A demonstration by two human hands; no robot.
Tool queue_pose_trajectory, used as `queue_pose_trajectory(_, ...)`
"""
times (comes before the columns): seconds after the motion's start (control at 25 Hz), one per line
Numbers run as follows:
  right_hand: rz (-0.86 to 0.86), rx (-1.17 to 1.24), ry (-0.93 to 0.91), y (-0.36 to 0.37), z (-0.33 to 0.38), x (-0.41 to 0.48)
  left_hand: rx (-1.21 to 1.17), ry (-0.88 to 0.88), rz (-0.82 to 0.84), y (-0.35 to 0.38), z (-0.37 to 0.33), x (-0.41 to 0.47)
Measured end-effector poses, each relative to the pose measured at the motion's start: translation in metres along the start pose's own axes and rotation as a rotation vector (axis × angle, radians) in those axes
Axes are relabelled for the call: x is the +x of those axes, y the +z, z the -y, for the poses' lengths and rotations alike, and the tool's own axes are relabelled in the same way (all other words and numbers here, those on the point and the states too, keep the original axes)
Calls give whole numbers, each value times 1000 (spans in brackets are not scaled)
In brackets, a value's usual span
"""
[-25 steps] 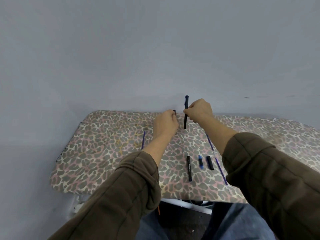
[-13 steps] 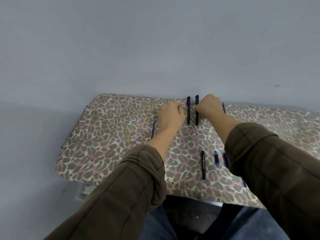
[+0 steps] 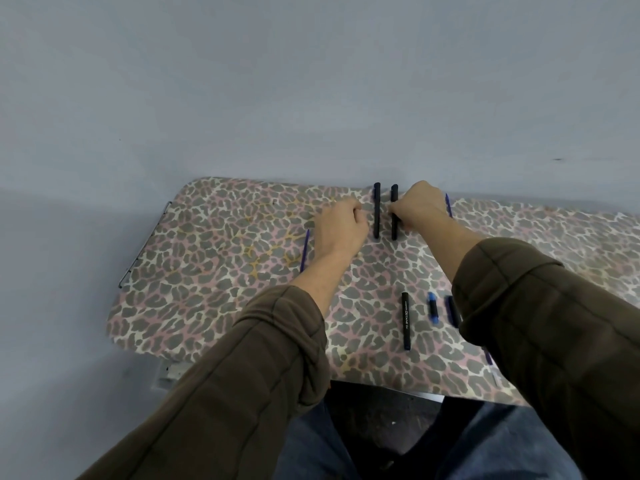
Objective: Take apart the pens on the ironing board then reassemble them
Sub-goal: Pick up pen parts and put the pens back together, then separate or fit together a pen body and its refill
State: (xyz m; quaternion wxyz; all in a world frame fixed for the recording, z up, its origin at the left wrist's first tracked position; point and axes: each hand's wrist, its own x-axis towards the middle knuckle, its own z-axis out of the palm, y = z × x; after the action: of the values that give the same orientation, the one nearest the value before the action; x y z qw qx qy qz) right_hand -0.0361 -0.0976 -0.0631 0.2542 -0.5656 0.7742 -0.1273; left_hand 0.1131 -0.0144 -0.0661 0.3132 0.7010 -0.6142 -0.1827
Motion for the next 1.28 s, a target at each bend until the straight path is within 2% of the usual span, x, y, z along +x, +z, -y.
queue_pose_trajectory(0.24, 32, -112, -70, -22, 0, -23, 33, 8, -8, -12, -9, -8)
queue_pose_trajectory(0.48, 251, -274, -107, -39, 3, -68, 95, 18, 24, -29, -25, -23)
queue_pose_trajectory(0.6, 336, -283, -84, -44, -4, -91, 129, 19, 54, -38, -30, -32)
queue_pose_trajectory(0.88, 327, -271, -74, -45, -28, -140, 174, 93, 81, -42, -47, -83)
queue_pose_trajectory(1.08, 337, -227, -69, -30, -38, -157, 141, 100, 98, -45, -43, -102)
queue_pose_trajectory(1.28, 340, -301, -71, -15, -41, -163, 137, 76, 89, -50, -31, -110)
